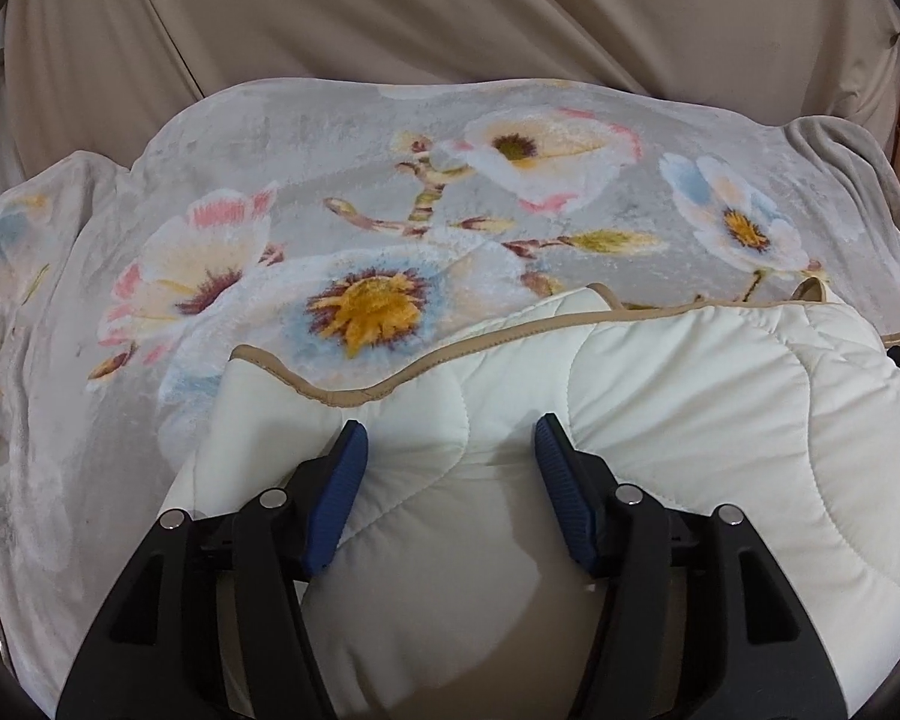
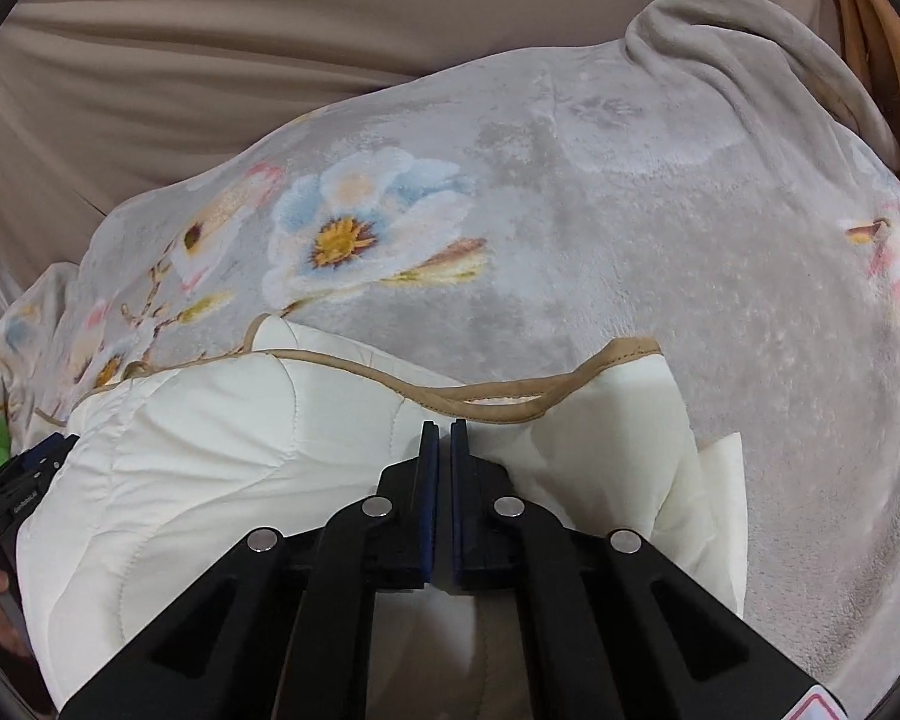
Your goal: Fold large clothes
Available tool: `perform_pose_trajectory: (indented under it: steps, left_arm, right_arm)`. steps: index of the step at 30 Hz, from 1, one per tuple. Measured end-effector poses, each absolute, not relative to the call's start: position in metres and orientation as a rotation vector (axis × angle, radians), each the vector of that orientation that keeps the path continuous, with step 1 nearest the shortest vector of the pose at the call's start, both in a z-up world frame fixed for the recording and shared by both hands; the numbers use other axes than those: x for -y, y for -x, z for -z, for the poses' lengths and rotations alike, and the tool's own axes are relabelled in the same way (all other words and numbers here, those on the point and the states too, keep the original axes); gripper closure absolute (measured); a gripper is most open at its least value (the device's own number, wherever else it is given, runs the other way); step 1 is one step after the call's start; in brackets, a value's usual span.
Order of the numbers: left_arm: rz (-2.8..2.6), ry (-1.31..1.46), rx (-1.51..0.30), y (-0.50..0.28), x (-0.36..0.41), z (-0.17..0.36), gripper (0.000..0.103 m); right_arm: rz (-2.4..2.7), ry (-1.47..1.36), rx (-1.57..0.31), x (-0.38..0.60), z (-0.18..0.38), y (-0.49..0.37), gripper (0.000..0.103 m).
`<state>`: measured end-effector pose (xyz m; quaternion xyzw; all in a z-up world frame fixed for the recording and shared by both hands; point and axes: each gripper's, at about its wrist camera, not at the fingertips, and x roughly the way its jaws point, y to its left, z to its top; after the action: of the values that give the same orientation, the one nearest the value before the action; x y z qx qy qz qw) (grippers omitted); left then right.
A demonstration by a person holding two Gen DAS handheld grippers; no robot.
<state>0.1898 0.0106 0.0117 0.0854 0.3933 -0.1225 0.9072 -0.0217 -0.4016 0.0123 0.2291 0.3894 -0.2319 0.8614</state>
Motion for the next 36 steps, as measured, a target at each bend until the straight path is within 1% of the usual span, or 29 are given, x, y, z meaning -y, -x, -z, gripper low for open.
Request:
perform_pose_trajectory:
  steps: [23,30,31,32,36]
  left_arm:
    - [0.250,-0.193,-0.811,-0.192,-0.007,-0.006,0.046]
    - [0.225,-0.233,-0.808,-0.192,-0.004,-0.007,0.045]
    - [0.216,-0.244,-0.803,-0.190,-0.004,-0.009,0.045]
    - [0.203,-0.260,-0.796,-0.187,-0.003,-0.012,0.045]
    - [0.184,-0.276,-0.741,-0.161,-0.007,-0.034,0.044]
  right_arm:
    - [0.470,-0.537,-0.801,0.410,-0.002,0.024,0.103]
    - [0.504,-0.523,-0.791,0.408,-0.010,0.024,0.103]
    - [0.568,-0.474,-0.778,0.401,-0.019,0.026,0.099]
    - [0.601,-0.428,-0.763,0.392,-0.029,0.027,0.089]
    - [0.479,-0.382,-0.708,0.337,-0.071,0.021,0.090]
